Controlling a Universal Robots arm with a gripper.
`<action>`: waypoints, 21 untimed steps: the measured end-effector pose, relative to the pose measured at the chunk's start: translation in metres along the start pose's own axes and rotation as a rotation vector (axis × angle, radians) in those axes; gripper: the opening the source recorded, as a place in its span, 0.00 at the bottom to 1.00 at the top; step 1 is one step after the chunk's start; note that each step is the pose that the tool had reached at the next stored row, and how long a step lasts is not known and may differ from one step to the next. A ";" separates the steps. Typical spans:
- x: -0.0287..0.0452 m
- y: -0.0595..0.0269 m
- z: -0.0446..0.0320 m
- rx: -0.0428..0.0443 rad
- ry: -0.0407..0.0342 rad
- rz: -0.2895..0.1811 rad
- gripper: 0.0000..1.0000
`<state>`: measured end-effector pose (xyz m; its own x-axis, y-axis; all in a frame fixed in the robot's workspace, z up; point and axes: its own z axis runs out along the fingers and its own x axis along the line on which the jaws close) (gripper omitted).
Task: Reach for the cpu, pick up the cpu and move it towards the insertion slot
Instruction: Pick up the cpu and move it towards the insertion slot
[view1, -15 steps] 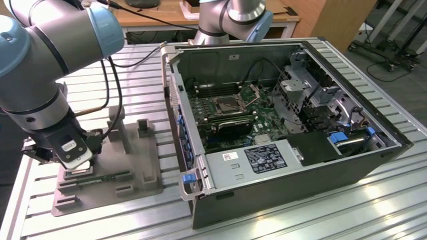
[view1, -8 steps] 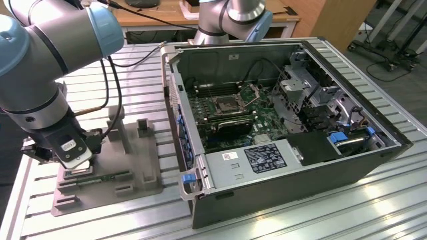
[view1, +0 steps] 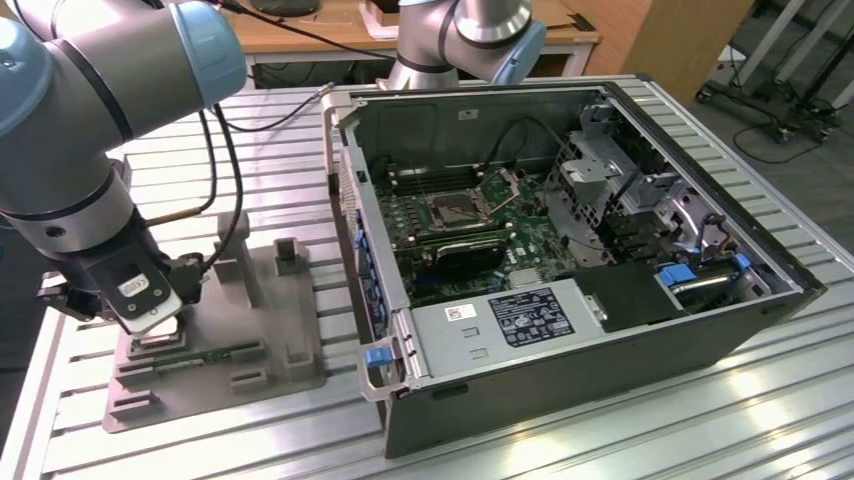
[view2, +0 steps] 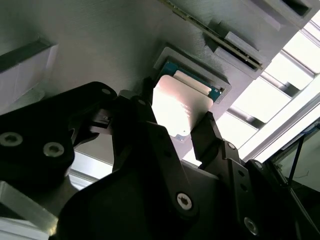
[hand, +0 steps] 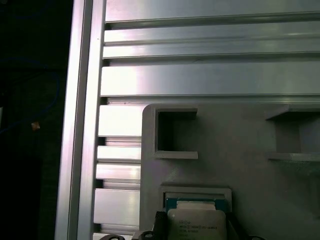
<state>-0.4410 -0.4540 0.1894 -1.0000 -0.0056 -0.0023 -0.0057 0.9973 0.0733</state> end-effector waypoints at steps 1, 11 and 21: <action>0.0000 0.0000 0.0000 0.0000 0.0000 0.000 0.54; 0.0000 0.0003 -0.0039 0.0002 0.0003 0.000 0.54; 0.0000 0.0008 -0.0108 0.0001 0.0002 0.000 0.54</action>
<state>-0.4410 -0.4541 0.2002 -1.0000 -0.0056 -0.0022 -0.0058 0.9973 0.0732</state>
